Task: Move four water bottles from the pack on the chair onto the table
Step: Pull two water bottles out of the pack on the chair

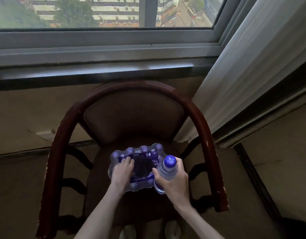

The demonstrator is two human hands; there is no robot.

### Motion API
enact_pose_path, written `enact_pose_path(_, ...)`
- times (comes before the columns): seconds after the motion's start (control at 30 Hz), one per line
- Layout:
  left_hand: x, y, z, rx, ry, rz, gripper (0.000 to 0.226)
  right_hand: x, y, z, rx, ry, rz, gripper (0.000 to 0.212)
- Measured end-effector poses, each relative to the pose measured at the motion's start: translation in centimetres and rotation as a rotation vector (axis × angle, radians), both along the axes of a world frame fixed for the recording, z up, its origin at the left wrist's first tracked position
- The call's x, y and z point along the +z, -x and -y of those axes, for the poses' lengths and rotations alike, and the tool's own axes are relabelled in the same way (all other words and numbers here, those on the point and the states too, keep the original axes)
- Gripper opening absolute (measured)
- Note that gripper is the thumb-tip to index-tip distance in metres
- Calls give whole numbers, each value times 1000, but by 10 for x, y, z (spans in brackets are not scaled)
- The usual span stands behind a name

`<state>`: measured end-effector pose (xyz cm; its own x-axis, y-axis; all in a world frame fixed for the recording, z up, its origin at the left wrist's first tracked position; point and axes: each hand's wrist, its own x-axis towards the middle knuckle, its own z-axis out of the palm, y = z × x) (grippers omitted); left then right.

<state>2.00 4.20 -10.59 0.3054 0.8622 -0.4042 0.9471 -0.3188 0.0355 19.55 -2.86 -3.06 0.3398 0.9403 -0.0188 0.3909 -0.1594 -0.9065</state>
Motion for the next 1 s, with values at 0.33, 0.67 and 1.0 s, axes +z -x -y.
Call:
enact_pose_path(0.33,-8,5,-1,-147,-11,10,69,0,-1,6,-62,59,8,48)
enact_pose_path(0.67,74,34,4,-105,-282,420,31,27,6,-1,-148,89,-13,45)
enact_pose_path(1.0,156,35,-2,270,-289,1170,29,74,17,-16,-146,41,-14,47)
